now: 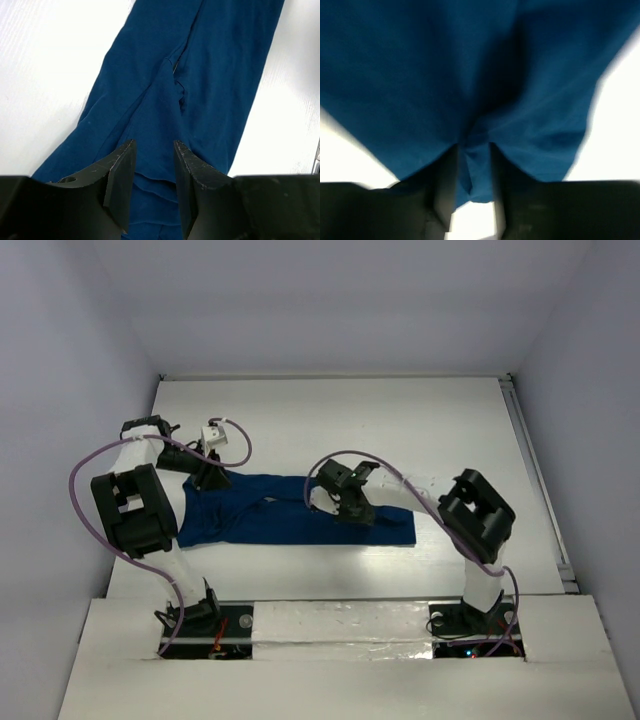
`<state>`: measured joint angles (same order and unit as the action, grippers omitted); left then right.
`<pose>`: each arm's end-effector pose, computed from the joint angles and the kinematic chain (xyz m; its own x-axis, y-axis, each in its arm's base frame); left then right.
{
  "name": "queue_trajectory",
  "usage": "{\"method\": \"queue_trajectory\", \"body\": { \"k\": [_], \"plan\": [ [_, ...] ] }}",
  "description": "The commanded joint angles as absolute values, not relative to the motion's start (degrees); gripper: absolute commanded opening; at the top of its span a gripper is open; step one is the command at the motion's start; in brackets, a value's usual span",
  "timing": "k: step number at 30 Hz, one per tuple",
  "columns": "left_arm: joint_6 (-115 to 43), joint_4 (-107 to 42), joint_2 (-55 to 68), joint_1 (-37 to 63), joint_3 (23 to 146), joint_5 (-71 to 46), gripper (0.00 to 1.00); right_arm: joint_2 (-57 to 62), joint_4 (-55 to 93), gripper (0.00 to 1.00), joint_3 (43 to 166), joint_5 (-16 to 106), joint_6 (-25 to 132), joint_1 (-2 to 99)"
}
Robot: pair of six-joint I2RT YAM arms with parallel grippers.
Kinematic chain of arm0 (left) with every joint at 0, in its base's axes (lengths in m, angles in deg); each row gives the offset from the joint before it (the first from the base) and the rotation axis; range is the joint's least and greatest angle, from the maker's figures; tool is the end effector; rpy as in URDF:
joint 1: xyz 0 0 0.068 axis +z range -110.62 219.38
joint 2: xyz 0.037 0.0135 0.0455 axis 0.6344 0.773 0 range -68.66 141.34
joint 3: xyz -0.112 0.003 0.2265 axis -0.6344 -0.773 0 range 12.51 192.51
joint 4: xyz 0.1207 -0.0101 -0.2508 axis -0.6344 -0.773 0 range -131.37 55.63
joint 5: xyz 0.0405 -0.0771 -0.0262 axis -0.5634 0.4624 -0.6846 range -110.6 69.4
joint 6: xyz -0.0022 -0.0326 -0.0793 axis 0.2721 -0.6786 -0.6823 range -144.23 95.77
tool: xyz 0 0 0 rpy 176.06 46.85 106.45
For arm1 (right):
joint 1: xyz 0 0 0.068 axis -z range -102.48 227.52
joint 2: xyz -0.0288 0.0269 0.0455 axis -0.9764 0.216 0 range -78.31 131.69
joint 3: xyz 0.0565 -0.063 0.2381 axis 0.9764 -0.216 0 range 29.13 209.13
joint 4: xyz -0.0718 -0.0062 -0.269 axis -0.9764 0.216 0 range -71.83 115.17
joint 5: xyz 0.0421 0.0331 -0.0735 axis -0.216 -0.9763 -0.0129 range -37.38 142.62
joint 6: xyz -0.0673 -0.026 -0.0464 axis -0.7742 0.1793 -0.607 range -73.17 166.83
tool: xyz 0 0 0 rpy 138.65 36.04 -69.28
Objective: Fold and stack the t-shirts
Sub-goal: Fold the other side of the tshirt into a rectangle
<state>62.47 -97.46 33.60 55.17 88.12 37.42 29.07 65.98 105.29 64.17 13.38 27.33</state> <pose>0.3392 0.0293 0.1727 -0.1955 0.4941 -0.8471 0.9526 0.3010 -0.0442 0.2529 0.2799 0.1151 -0.1230 -0.9911 -0.0506 -0.9540 0.1321 -0.2690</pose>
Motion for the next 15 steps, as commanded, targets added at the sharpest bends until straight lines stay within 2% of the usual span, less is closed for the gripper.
{"method": "queue_trajectory", "body": {
  "k": [1,2,5,15],
  "plan": [
    [63.31,-99.76,31.1,54.94,87.48,38.11,0.32,33.14,67.92,0.4,100.69,71.94,15.45,27.25],
    [63.31,-99.68,30.58,54.94,87.39,38.02,0.32,32.62,67.31,0.49,100.06,72.48,15.37,27.25],
    [63.31,-99.68,30.13,54.94,87.04,37.58,0.32,29.55,66.95,0.6,99.18,68.98,14.58,27.25],
    [66.47,-99.68,30.14,54.41,82.12,34.51,0.32,16.8,65.28,0.64,102.42,63.62,14.13,27.25]
  ]
}}
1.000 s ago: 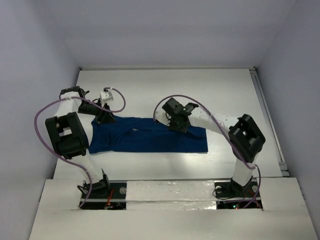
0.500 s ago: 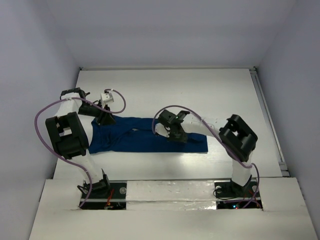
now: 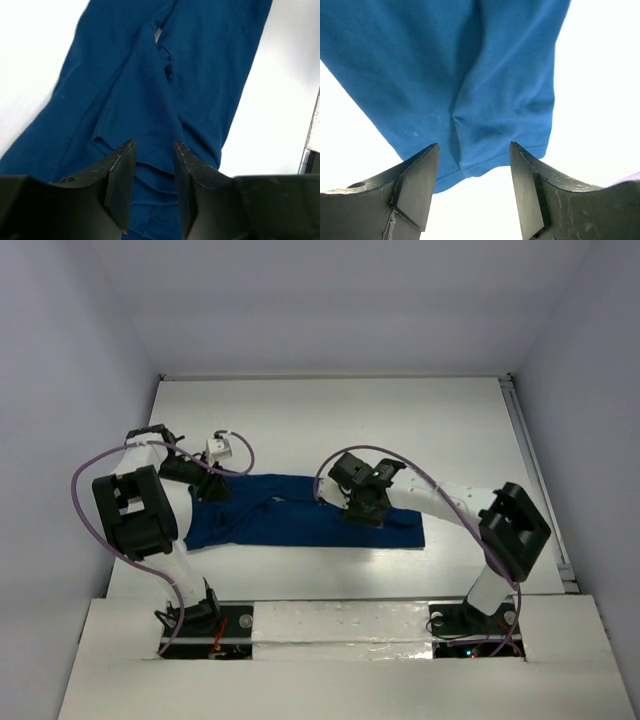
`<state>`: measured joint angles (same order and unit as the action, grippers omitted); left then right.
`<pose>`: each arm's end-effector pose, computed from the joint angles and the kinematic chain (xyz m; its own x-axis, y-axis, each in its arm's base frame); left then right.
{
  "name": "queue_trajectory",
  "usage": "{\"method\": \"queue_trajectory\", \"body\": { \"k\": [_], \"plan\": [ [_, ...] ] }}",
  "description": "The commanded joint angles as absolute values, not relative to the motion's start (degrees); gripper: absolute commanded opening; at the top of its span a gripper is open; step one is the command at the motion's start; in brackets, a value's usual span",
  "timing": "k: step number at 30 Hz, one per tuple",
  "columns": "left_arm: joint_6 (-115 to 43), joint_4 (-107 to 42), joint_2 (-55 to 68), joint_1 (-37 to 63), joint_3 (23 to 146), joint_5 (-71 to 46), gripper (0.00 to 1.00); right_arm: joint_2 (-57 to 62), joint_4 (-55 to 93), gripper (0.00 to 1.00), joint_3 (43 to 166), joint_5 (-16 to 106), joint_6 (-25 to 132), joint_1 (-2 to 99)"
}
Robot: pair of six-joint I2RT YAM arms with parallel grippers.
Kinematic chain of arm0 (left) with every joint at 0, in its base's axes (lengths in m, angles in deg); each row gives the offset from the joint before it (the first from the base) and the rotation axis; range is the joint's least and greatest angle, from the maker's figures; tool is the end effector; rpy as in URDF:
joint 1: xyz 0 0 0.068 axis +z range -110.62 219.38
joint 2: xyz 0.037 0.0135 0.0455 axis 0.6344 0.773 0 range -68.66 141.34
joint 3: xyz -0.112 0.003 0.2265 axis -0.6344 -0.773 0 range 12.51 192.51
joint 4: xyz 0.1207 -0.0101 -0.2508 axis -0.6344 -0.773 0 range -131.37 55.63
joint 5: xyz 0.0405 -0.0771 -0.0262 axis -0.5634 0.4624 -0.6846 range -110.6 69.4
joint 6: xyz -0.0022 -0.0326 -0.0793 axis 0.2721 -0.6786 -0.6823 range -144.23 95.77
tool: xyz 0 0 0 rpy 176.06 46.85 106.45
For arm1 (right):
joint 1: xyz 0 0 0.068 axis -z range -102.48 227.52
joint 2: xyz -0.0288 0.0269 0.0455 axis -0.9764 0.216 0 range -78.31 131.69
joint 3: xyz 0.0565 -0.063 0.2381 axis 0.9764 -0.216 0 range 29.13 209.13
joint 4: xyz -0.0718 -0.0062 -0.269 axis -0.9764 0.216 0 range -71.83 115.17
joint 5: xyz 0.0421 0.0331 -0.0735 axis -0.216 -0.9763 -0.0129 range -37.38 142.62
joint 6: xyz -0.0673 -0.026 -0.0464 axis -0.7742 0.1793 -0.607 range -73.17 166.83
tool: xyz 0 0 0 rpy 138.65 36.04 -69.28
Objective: Fold and stack the t-shirts
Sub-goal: Fold the other side of the tshirt into a rectangle
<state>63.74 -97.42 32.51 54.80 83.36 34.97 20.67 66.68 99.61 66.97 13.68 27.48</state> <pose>0.3230 0.0244 0.1544 -0.2310 0.5224 -0.8208 0.9548 0.2841 -0.0879 0.2397 0.2569 0.1374 -0.1374 -0.9889 -0.0563 -0.9340 0.1483 -0.3252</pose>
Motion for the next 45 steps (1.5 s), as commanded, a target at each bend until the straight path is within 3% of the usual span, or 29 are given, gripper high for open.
{"method": "queue_trajectory", "body": {
  "k": [1,9,13,17,20,33,45],
  "plan": [
    [67.7,-99.76,29.35,53.62,81.34,34.16,0.31,15.83,65.02,0.64,102.86,63.35,14.14,27.25],
    [66.22,-99.68,26.17,47.91,79.31,29.24,0.31,18.37,62.56,0.65,101.64,63.43,14.13,27.78],
    [65.07,-99.68,26.35,47.38,77.55,24.58,0.41,19.16,62.12,0.65,99.71,62.91,14.22,27.78],
    [61.57,-96.88,26.35,47.38,76.84,23.17,0.43,19.16,62.46,0.65,99.97,61.15,14.49,27.78],
    [58.05,-92.39,26.35,46.85,76.23,23.08,0.55,18.99,62.56,0.65,100.84,59.83,14.75,27.78],
    [32.31,-61.03,21.26,34.28,67.62,19.22,0.53,19.69,60.45,0.65,99.44,60.27,15.98,27.78],
    [27.89,-55.46,19.76,33.75,65.68,15.17,0.48,19.16,60.8,0.64,99.61,59.47,15.72,27.78]
  ]
}}
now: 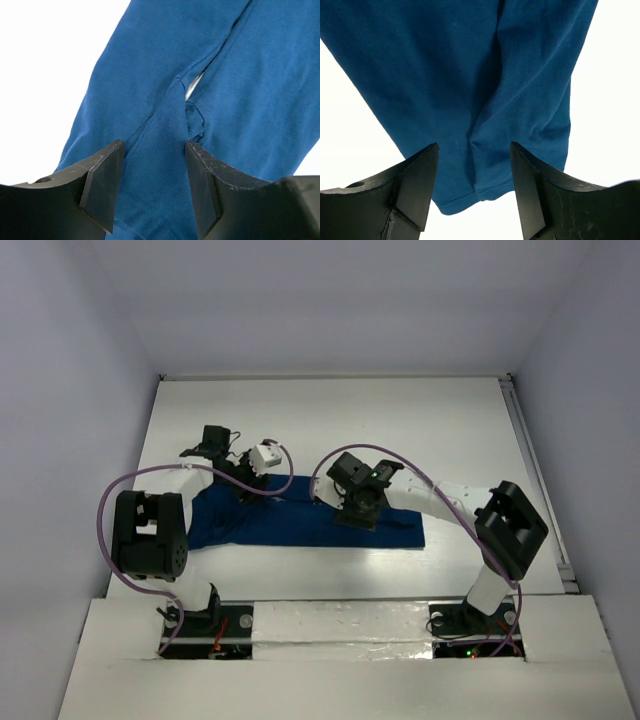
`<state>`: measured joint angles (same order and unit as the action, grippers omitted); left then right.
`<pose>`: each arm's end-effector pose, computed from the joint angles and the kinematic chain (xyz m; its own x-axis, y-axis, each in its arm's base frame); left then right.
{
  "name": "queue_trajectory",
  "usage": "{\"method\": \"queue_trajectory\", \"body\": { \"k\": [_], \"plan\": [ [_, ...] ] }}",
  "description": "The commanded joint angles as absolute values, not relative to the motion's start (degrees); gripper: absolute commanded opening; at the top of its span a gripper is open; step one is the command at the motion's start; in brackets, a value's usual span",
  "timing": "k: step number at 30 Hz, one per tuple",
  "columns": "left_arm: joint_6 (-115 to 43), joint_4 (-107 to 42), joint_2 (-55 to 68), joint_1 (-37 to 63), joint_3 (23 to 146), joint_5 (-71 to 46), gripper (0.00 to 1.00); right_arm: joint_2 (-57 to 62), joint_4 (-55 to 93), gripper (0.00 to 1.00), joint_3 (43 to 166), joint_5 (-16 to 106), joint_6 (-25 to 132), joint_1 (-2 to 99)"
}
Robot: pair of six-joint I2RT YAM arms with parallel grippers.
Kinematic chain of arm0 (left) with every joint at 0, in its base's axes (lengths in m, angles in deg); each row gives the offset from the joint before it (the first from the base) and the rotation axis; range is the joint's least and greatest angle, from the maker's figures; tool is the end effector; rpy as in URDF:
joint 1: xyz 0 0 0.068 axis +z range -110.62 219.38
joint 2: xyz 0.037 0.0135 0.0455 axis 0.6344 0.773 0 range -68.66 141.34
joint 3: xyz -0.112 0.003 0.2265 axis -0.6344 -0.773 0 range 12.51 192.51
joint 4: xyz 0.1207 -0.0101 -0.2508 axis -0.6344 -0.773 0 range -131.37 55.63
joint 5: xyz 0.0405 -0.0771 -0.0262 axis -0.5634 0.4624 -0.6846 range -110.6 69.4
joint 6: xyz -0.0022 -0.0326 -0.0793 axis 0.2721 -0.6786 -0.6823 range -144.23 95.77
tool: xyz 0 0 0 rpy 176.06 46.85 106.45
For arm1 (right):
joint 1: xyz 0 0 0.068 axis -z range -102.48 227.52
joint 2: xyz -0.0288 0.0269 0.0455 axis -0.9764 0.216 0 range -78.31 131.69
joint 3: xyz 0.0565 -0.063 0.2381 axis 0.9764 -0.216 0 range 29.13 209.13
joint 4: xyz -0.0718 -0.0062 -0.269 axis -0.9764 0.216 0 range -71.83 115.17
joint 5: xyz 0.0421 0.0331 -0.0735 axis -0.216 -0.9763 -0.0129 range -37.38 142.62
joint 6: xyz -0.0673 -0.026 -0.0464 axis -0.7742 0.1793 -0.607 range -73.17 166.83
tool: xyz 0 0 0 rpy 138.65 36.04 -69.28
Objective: Fold and stack the t-shirts
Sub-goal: Fold the other side of the tshirt into a rectangle
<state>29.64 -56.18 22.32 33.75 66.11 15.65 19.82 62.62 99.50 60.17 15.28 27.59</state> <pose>0.3330 -0.0777 0.1287 -0.1966 0.6738 -0.7122 0.9147 0.3876 0.1142 0.2397 0.2696 0.1429 -0.1388 -0.9709 -0.1951 -0.9452 0.1887 -0.2665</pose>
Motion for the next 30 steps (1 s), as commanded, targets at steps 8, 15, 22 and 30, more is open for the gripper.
{"method": "queue_trajectory", "body": {
  "k": [8,15,22,30],
  "plan": [
    [32.19,-61.53,20.9,33.75,65.25,15.61,0.5,19.6,61.33,0.65,100.41,59.92,15.37,27.78],
    [34.93,-64.43,21.25,33.75,64.19,14.82,0.49,20.48,60.89,0.65,100.67,59.92,15.45,27.78],
    [31.41,-59.87,22.84,33.75,63.84,12.36,0.26,19.78,60.54,0.62,99.97,60.18,15.89,27.78],
    [31.05,-61.96,20.65,33.75,66.55,12.96,0.13,19.43,59.66,0.6,98.65,60.27,16.07,27.78]
  ]
}}
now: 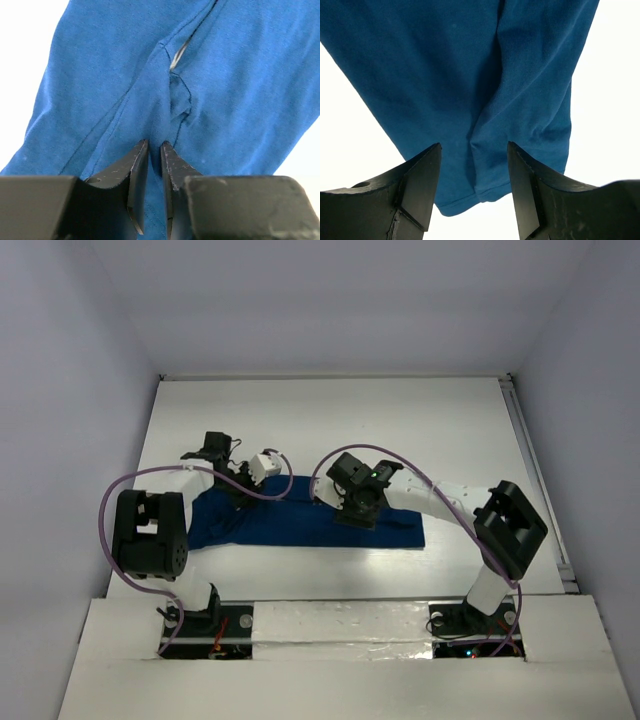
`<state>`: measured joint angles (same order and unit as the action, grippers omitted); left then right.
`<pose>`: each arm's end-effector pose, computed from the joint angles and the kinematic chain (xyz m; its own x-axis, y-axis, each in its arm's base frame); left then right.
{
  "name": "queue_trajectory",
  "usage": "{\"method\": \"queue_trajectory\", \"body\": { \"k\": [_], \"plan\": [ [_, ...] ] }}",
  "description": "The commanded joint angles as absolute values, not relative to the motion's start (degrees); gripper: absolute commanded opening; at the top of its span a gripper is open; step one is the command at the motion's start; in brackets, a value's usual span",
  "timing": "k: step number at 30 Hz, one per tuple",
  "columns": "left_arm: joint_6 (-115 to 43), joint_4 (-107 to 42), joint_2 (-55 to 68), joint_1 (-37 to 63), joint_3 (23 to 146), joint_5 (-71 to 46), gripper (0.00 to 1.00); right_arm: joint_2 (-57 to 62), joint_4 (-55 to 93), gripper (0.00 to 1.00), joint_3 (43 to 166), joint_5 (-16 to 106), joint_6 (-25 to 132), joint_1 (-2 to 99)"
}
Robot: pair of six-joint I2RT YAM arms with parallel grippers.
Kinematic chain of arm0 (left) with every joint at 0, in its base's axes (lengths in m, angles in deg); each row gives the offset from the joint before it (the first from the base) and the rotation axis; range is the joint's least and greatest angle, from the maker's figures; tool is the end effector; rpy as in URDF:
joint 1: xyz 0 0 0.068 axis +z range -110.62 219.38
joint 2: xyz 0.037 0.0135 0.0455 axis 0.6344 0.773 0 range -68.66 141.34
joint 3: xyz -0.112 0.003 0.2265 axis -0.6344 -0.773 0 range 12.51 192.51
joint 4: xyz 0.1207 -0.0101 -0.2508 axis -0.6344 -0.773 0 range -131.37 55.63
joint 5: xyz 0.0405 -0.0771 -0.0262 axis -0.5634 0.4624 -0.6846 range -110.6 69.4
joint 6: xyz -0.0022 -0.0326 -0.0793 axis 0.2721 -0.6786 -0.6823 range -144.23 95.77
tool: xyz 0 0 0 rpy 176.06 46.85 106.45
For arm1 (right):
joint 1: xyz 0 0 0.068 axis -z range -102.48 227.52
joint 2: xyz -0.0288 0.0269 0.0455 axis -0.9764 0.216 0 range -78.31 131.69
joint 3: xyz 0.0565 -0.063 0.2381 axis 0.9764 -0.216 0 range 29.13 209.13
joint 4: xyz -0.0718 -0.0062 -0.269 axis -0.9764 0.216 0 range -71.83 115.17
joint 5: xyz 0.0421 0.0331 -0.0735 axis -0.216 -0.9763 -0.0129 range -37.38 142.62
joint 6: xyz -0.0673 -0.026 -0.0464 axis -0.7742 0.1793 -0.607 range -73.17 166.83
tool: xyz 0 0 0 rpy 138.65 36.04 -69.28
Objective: Fold and stack the t-shirts
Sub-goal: Fold the other side of the tshirt into a rectangle
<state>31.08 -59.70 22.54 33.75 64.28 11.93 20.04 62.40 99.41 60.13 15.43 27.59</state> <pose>0.3198 -0.0723 0.1113 -0.2566 0.7219 -0.6427 0.9171 0.3917 0.0738 0.2399 0.2699 0.1413 -0.1414 -0.9706 -0.1948 -0.9452 0.1908 -0.2647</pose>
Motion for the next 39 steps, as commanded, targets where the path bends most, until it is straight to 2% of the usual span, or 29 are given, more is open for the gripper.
{"method": "queue_trajectory", "body": {
  "k": [1,16,18,19,24,28,31,34,37,38,39],
  "plan": [
    [31.49,-63.54,20.03,33.75,66.74,13.14,0.13,19.6,59.48,0.6,98.65,60.35,15.98,27.78],
    [37.21,-73.93,11.94,33.75,67.01,17.19,0.13,19.6,58.16,0.6,98.56,60.36,15.98,27.78],
    [35.73,-72.35,12.02,33.75,65.78,17.19,0.4,19.52,58.51,0.6,98.82,59.66,16.07,27.78],
    [35.54,-71.12,12.37,33.23,65.51,17.45,0.66,19.34,58.69,0.6,98.91,59.39,16.07,27.78],
    [31.68,-61.84,14.22,33.23,62.71,13.34,0.7,19.08,59.04,0.6,98.91,58.95,16.07,27.78],
    [29.04,-59.51,17.73,32.7,62.43,11.22,0.61,18.64,58.87,0.6,98.3,58.6,16.07,27.78],
    [27.11,-55.93,20.2,32.18,61.82,9.64,0.61,18.46,58.95,0.6,98.21,58.42,16.07,27.78],
    [25.96,-53.89,21.78,31.65,61.38,8.4,0.54,18.2,59.04,0.6,98.12,58.16,16.07,27.78],
    [25.35,-53.45,22.4,31.64,61.73,8.32,0.27,18.2,59.04,0.6,97.95,58.07,16.07,27.78],
    [25.17,-53.27,22.4,31.64,61.73,8.22,0.16,18.2,59.04,0.6,97.95,57.98,15.98,27.78],
    [24.99,-53.18,22.05,31.64,61.73,8.14,0.14,18.2,58.95,0.6,97.95,57.9,15.98,27.78]
  ]
}}
